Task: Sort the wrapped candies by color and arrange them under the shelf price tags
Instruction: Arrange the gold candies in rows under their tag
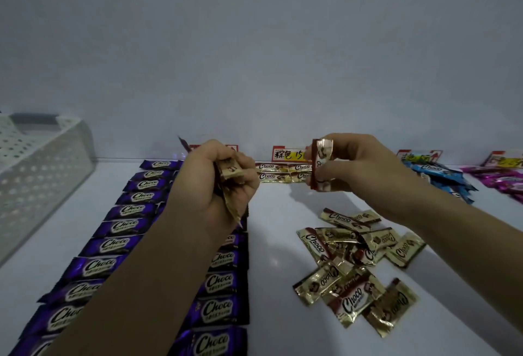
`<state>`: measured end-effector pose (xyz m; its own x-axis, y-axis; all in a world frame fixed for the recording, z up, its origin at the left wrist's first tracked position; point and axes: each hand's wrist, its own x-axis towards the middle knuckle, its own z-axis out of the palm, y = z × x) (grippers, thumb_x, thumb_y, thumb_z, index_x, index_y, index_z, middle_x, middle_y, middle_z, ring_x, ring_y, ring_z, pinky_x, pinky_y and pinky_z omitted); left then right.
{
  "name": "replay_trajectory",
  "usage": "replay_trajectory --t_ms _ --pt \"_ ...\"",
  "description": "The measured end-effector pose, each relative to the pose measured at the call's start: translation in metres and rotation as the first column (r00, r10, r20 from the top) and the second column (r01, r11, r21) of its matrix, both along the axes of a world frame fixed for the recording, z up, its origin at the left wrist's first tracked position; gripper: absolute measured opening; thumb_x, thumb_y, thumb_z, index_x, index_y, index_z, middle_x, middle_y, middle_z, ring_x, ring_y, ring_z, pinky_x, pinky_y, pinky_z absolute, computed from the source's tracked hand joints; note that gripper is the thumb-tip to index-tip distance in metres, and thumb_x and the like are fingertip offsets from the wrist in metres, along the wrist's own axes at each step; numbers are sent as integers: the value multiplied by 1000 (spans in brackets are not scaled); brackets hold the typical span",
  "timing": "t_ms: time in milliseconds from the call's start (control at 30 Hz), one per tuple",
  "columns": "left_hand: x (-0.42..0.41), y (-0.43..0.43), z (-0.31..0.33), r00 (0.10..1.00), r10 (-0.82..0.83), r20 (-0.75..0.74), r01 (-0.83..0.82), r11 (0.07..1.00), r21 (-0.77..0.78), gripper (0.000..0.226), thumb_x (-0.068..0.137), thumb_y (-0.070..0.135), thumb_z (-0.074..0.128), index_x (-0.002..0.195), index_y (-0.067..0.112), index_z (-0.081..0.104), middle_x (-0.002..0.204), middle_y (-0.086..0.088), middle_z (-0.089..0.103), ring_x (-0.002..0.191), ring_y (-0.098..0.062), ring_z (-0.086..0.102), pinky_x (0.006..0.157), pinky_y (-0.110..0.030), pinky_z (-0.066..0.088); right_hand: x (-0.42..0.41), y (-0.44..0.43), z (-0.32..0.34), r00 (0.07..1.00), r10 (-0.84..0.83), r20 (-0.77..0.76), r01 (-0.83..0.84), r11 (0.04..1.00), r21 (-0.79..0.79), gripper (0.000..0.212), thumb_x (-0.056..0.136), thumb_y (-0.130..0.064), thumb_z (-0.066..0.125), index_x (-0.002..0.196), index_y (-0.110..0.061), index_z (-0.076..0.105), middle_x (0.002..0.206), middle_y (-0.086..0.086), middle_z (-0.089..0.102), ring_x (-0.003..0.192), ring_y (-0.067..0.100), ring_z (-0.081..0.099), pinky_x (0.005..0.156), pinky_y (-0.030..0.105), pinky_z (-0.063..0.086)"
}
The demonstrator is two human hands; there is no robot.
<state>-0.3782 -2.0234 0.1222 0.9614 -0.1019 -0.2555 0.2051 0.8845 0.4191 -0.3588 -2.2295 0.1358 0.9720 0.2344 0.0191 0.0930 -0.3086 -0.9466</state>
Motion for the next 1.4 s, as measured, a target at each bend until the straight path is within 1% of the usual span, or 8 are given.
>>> replay_trajectory --t_ms 133,267,400,533,867,1067,1267,1400 --pt "-1 8 5 1000 10 -9 -10 1000 -7 19 93 3 39 77 6 48 67 -5 53 56 -12 53 43 -16 45 25 8 -23 999 37 -3 -37 971 -235 12 80 -4 80 83 -10 70 72 7 71 66 16 65 69 31 53" --pt "-1 19 7 997 -79 18 77 993 89 17 92 7 39 77 9 47 60 3 45 40 -3 39 33 -11 30 35 24 -49 964 138 229 11 835 -550 10 81 -20 83 83 -24 74 77 -10 71 68 0 62 66 17 46" --pt "-1 22 10 996 -70 46 58 971 234 10 92 12 49 83 12 45 68 4 49 45 -3 35 33 -11 25 31 23 -55 858 205 472 146 783 -605 7 88 -29 75 94 -26 77 92 -12 65 78 3 53 67 20 38" --pt "-3 23 15 998 -30 56 12 958 288 21 91 25 61 78 13 50 73 3 51 50 -5 36 33 -13 26 26 21 -54 857 327 398 48 718 -695 11 88 -26 76 98 -26 81 93 -13 73 78 1 60 68 7 37" --pt "-3 26 15 997 -62 46 43 939 341 22 89 29 66 88 12 52 76 2 52 50 -5 40 33 -14 30 37 41 -64 820 308 482 114 738 -665 18 91 -13 71 102 -24 81 100 -7 77 89 8 66 81 17 46" --pt "-4 25 17 994 -68 87 30 924 382 50 71 30 78 108 20 46 76 0 53 53 -6 42 35 -13 29 38 41 -67 823 292 487 128 741 -660 18 92 -14 70 103 -24 80 100 -7 77 90 10 67 82 23 53" --pt "-5 23 17 995 -49 90 6 907 421 49 66 40 79 104 23 52 75 0 53 56 -6 42 37 -12 28 36 42 -65 827 268 494 146 747 -648 17 92 -16 70 102 -23 80 100 -9 75 88 7 64 82 23 52" --pt "-7 22 17 993 -50 110 -2 905 425 58 72 64 71 108 24 50 75 -2 54 55 -10 44 41 -15 25 30 27 -46 836 28 549 242 878 -413 14 92 -15 69 96 -25 78 83 -22 66 78 -7 60 70 1 39"
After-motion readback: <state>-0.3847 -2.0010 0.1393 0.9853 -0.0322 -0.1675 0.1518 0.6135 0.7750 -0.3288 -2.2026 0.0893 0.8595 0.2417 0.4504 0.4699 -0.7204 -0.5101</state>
